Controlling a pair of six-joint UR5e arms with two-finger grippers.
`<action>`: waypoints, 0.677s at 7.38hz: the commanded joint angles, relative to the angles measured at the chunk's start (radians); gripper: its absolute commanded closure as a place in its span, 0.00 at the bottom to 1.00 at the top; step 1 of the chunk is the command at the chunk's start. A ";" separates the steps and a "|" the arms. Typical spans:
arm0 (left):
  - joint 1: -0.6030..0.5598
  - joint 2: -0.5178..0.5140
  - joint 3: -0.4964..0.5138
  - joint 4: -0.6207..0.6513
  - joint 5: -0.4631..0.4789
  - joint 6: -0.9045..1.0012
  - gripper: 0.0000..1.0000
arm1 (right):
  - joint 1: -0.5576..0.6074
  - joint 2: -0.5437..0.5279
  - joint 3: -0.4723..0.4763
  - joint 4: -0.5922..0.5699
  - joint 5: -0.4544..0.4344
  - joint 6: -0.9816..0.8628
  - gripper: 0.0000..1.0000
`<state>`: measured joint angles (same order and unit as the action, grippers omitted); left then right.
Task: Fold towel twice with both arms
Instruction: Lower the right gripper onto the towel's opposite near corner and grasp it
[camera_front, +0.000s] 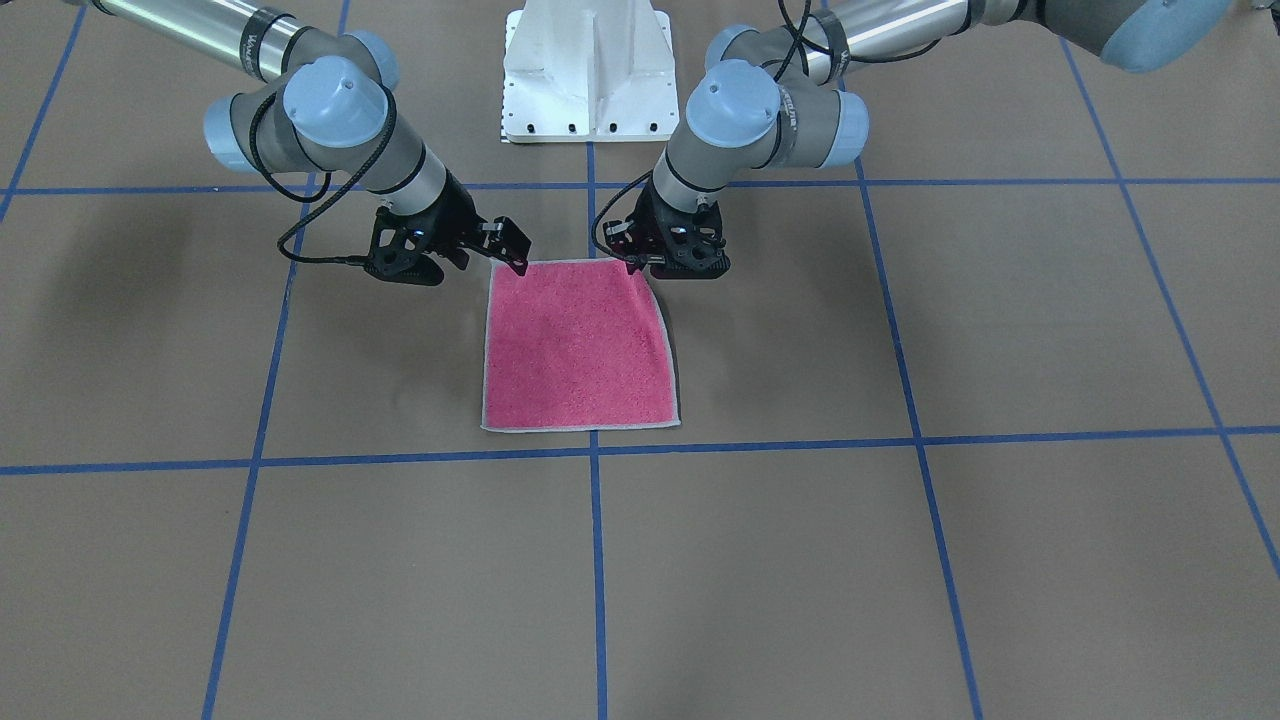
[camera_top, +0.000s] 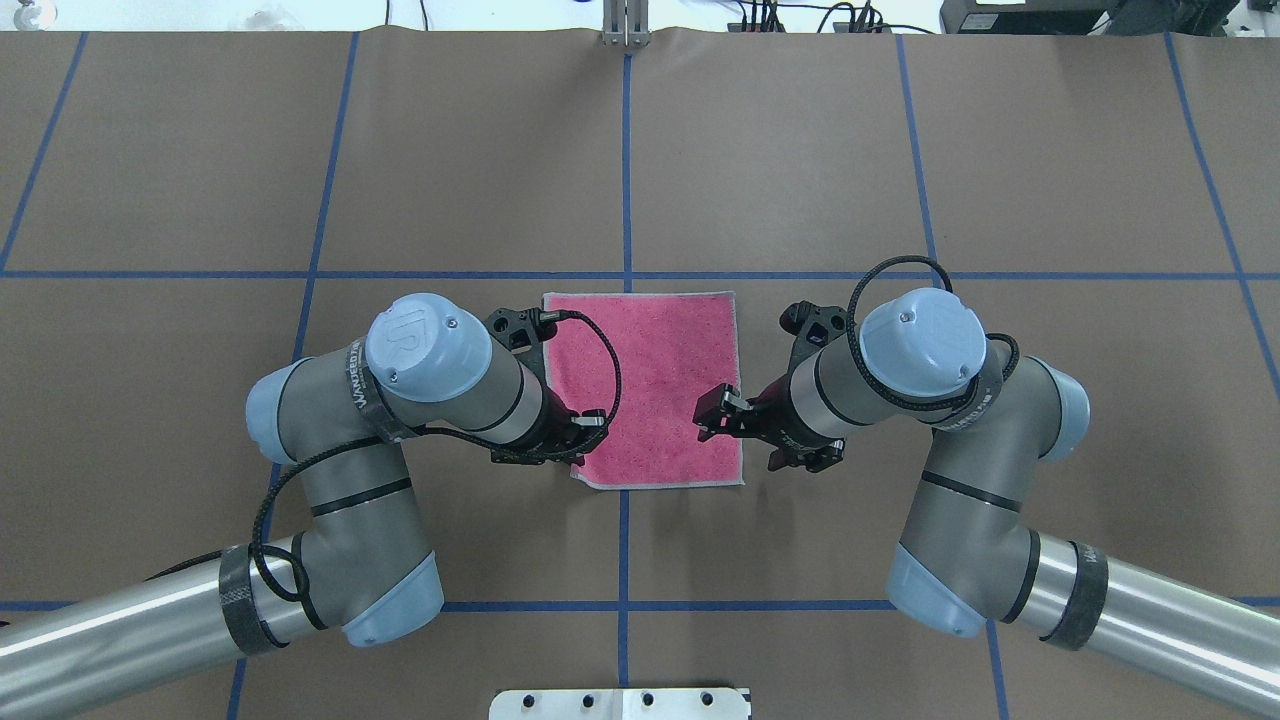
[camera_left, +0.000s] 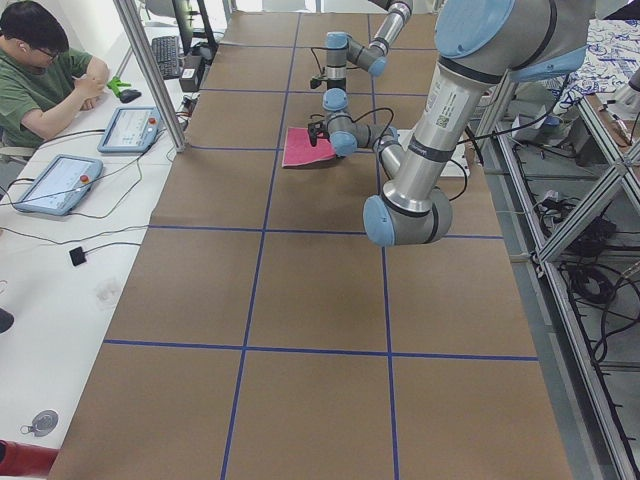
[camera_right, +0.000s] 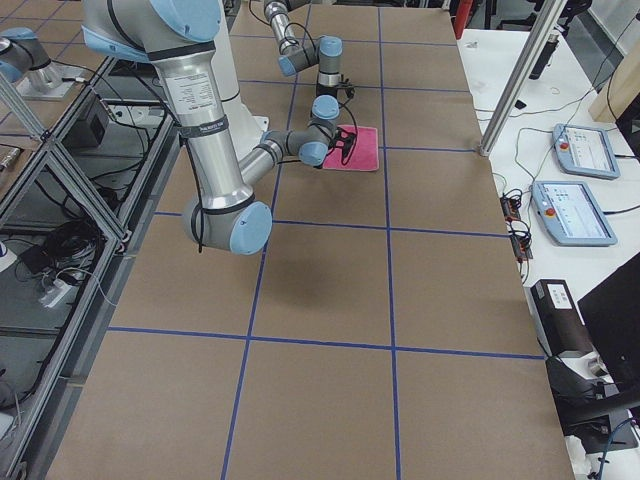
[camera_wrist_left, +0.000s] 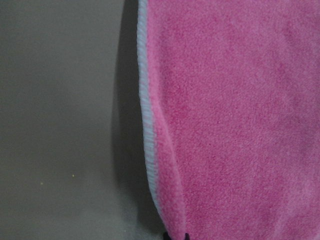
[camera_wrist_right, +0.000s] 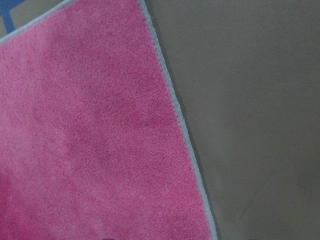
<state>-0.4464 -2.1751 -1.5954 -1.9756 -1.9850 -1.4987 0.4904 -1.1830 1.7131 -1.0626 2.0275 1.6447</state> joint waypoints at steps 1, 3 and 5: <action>0.000 0.000 0.000 0.000 0.000 0.000 1.00 | -0.024 -0.004 -0.004 -0.002 -0.003 0.001 0.07; 0.000 0.000 -0.002 0.000 0.000 0.000 1.00 | -0.029 -0.004 -0.006 -0.023 -0.003 0.000 0.16; 0.000 0.000 -0.002 0.000 0.000 0.000 1.00 | -0.030 -0.003 -0.013 -0.028 -0.003 0.001 0.26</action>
<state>-0.4464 -2.1752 -1.5967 -1.9758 -1.9850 -1.4987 0.4612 -1.1864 1.7051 -1.0868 2.0247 1.6455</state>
